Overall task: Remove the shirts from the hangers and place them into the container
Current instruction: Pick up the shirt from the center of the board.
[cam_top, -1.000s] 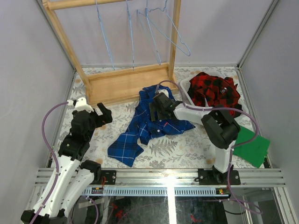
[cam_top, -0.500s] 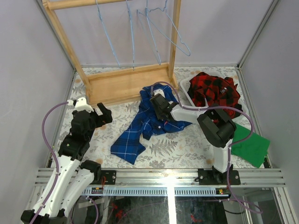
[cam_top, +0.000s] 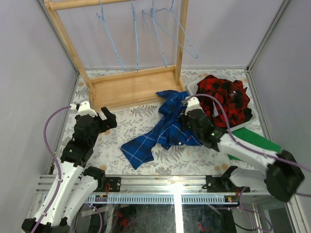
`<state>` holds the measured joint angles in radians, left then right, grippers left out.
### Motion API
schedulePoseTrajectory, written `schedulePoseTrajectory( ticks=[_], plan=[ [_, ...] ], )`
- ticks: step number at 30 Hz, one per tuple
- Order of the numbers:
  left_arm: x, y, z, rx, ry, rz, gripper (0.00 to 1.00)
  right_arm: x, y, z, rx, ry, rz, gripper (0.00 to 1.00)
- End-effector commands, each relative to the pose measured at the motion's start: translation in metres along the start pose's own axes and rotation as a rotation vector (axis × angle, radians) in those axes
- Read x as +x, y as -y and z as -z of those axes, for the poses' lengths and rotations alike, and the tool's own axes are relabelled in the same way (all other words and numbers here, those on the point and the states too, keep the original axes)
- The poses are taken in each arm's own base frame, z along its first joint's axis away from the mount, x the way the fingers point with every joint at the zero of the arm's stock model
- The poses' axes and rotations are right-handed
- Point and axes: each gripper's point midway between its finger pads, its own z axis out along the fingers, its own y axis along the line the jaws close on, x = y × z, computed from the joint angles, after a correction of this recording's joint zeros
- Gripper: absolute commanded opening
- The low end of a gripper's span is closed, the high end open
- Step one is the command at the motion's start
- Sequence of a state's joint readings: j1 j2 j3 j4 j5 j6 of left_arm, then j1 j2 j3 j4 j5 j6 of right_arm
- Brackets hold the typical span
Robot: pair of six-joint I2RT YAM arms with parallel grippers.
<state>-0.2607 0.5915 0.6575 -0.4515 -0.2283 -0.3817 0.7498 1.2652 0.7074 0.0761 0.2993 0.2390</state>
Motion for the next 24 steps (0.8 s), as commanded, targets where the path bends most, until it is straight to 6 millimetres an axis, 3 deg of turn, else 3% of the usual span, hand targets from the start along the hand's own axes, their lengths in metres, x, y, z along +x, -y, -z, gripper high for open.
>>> schedulePoseTrajectory(
  ticks=[1,7,14,19,24],
  plan=[
    [-0.001,-0.002,0.0,-0.008,0.004,0.012,1.0,-0.073,0.015,0.044,0.017,0.347,-0.126,0.0],
    [-0.002,-0.001,0.0,-0.004,0.004,0.01,1.0,-0.093,0.049,0.097,0.105,0.505,-0.194,0.0],
    [-0.003,-0.001,0.001,-0.002,0.009,0.012,1.0,-0.119,0.073,0.15,0.141,0.691,-0.279,0.0],
    [-0.003,0.0,0.001,0.001,0.009,0.012,1.0,-0.144,0.116,0.179,0.41,0.717,-0.24,0.0],
    [-0.004,0.0,0.002,-0.001,0.013,0.011,1.0,-0.176,0.139,0.199,0.604,0.699,-0.148,0.0]
  ],
)
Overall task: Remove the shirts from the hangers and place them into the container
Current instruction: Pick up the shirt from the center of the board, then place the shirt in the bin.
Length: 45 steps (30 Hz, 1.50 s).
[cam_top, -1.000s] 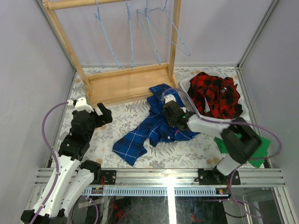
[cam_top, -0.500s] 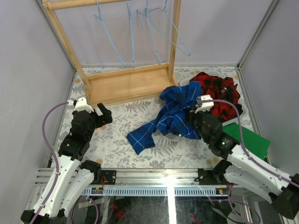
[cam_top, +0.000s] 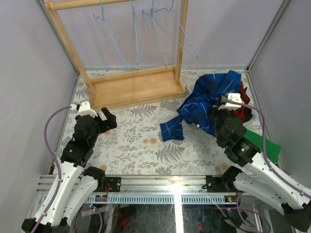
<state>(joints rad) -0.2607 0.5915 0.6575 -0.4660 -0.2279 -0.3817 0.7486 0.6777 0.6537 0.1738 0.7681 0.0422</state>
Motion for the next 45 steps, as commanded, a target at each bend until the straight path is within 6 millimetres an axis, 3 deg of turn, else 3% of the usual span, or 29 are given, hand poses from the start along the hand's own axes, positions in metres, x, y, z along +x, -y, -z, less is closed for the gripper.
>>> schedulePoseTrajectory(
  ticks=[1,9,11,14,18,20,23,25,28,31,33,36,40,45],
  plan=[
    [-0.007,0.001,0.001,0.005,0.027,0.015,1.0,-0.078,0.036,-0.006,0.224,0.131,0.042,0.0],
    [-0.006,0.002,0.001,0.009,0.021,0.015,1.0,-0.145,0.053,-0.024,0.32,0.191,0.101,0.0],
    [-0.006,0.003,0.001,0.012,0.02,0.014,1.0,-0.149,0.059,-0.036,0.34,0.179,0.108,0.0],
    [-0.006,0.002,0.001,0.013,0.021,0.012,1.0,-0.126,0.069,-0.062,0.343,0.089,0.113,0.0],
    [-0.006,0.004,0.001,0.018,0.02,0.012,1.0,-0.061,0.086,-0.1,0.347,-0.059,0.111,0.0],
    [-0.006,0.004,0.001,0.019,0.018,0.013,1.0,-0.008,0.096,-0.119,0.34,-0.192,0.099,0.0],
    [-0.006,0.004,0.001,0.02,0.019,0.013,1.0,0.089,0.095,-0.132,0.308,-0.43,0.119,0.0],
    [-0.006,0.004,0.001,0.022,0.02,0.013,1.0,0.15,0.091,-0.13,0.29,-0.587,0.124,0.0],
    [-0.005,0.004,0.0,0.023,0.016,0.013,1.0,0.225,0.089,-0.12,0.285,-0.789,0.126,0.0],
    [-0.004,0.005,0.0,0.024,0.01,0.011,1.0,0.265,0.09,-0.106,0.291,-0.924,0.141,0.0],
    [-0.004,0.005,-0.001,0.025,0.008,0.012,1.0,0.267,0.091,-0.104,0.29,-0.938,0.146,0.03],
    [-0.004,0.005,-0.001,0.024,0.006,0.009,1.0,0.244,0.092,-0.107,0.29,-0.903,0.16,0.12],
    [-0.004,0.005,-0.001,0.026,0.005,0.008,1.0,0.175,0.084,-0.118,0.233,-0.774,0.151,0.49],
    [-0.004,0.005,0.0,0.026,0.008,0.008,1.0,0.099,0.07,-0.122,0.14,-0.622,0.131,0.78]
  ],
)
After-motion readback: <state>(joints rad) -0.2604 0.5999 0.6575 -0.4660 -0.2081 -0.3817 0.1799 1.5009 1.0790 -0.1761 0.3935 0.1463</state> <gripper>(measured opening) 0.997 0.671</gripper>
